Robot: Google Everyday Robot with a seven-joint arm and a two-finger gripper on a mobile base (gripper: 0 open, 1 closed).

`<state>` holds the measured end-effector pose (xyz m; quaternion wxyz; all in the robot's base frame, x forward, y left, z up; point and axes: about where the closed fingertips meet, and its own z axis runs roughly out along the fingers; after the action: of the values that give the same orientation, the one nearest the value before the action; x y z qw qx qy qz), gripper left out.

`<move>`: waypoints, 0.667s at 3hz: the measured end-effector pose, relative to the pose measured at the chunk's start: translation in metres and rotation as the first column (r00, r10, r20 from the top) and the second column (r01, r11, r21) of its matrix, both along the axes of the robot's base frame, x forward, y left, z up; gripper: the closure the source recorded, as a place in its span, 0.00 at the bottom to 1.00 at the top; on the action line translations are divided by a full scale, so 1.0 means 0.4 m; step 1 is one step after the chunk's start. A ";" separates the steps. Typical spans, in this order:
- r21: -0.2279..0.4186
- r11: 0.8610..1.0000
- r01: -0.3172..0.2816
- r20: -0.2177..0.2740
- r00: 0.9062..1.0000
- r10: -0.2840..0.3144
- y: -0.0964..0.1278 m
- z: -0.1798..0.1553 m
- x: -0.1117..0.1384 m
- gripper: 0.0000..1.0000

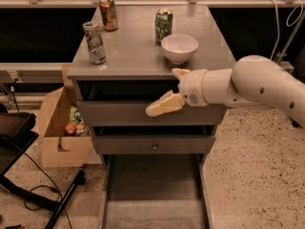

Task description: Place redbull can into bottom drawer

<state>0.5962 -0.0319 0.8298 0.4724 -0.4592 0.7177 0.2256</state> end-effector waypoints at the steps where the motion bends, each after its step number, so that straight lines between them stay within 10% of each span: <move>1: 0.112 0.994 -0.021 0.034 0.999 0.018 0.079 0.064 0.053 0.00; 2: 0.207 0.977 -0.052 0.071 0.997 0.039 0.154 0.111 0.108 0.00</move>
Offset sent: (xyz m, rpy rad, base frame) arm 0.0718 0.0932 0.0672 0.3346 -0.1097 0.0717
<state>0.6392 0.0298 0.8741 0.5361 -0.4307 0.6634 0.2950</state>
